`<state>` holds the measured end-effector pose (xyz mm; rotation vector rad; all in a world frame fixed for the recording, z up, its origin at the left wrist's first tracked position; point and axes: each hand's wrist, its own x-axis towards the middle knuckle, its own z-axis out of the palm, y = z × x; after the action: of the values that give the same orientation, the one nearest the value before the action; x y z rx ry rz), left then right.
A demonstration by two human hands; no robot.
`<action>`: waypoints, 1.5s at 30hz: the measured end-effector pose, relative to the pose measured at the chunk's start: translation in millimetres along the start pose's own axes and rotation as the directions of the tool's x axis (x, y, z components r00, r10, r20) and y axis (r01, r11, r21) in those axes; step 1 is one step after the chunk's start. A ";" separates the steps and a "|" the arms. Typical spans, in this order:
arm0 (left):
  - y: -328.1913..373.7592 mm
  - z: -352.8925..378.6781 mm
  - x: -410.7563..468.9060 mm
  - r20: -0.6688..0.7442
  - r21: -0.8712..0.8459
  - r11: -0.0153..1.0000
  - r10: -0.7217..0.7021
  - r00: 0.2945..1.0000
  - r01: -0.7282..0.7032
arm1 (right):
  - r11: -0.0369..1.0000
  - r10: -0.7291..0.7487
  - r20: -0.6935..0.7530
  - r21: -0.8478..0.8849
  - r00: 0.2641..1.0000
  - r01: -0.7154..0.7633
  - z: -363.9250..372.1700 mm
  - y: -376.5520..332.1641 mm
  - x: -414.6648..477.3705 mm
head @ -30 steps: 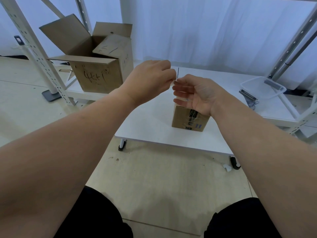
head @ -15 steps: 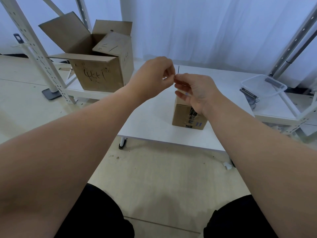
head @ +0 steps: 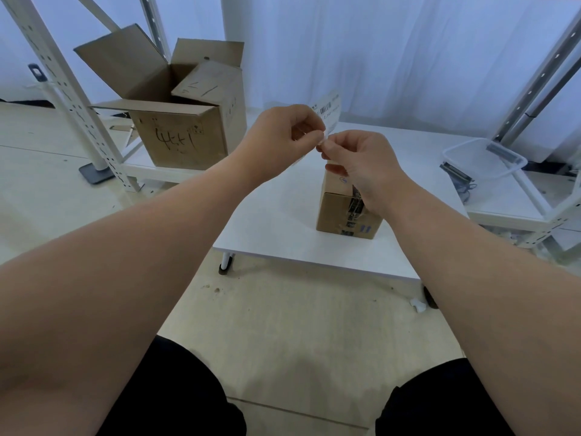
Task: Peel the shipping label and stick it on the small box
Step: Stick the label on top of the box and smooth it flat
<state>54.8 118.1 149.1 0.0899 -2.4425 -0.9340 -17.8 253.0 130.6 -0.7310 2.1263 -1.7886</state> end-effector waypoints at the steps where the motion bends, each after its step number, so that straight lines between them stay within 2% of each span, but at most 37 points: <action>1: 0.9 -1.2 0.2 0.013 -0.012 1.000 -0.003 1.000 0.003 | 0.999 -0.024 -0.003 -0.037 1.000 0.024 0.9 -0.4 -0.6; 8: 2.5 -5.5 2.0 0.081 0.076 0.997 0.002 0.997 -0.008 | 0.981 -0.098 -0.020 -0.171 0.995 0.093 2.5 -4.0 -4.2; 22: -2.8 -7.1 3.5 0.124 0.065 0.998 -0.007 0.992 -0.001 | 0.970 -0.147 -0.033 -0.201 0.989 0.138 2.2 -5.3 -4.5; 32: -1.4 -4.9 3.0 0.098 -0.027 0.999 -0.024 0.995 0.027 | 0.968 -0.178 -0.062 -0.191 0.982 0.163 -0.1 -6.7 -4.7; 38: -0.6 -4.6 2.6 0.117 -0.149 0.984 -0.079 0.990 0.096 | 0.968 -0.175 -0.049 -0.190 0.983 0.162 -0.8 -6.1 -4.4; 45: -2.5 -4.0 2.4 0.145 -0.187 0.966 -0.152 0.978 0.178 | 0.964 -0.179 -0.014 -0.200 0.984 0.173 -0.7 -3.2 -5.7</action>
<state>54.3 113.2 151.1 0.1695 -2.4727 -1.2911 -12.7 256.2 133.2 -0.9756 2.3515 -1.6965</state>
